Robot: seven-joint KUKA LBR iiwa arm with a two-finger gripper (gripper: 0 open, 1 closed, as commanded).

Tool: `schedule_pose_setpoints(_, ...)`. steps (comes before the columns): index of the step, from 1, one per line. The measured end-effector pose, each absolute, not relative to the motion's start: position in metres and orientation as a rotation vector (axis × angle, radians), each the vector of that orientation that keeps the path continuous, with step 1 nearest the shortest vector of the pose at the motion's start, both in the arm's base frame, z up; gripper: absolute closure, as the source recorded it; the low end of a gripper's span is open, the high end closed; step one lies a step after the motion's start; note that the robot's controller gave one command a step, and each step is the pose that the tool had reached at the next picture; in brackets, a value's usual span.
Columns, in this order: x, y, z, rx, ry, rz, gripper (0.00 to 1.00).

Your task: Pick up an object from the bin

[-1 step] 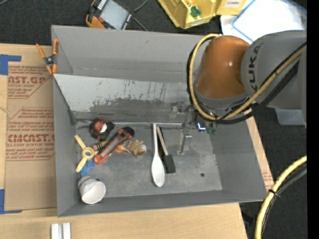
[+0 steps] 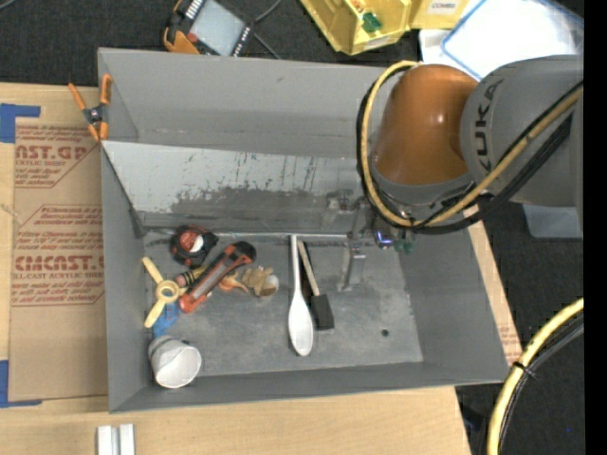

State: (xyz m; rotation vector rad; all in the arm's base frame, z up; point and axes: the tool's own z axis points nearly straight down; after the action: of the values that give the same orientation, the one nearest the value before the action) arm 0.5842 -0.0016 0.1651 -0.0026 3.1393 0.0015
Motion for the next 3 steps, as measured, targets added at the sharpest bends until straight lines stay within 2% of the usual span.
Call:
schedule_pose_setpoints(1,0.577,0.045,0.142,-1.018,2.972,0.005,0.00)
schedule_pose_setpoints(2,0.579,0.037,0.159,-0.783,3.037,0.000,0.00)
schedule_pose_setpoints(3,0.583,0.053,0.147,-1.598,2.699,0.007,0.00)
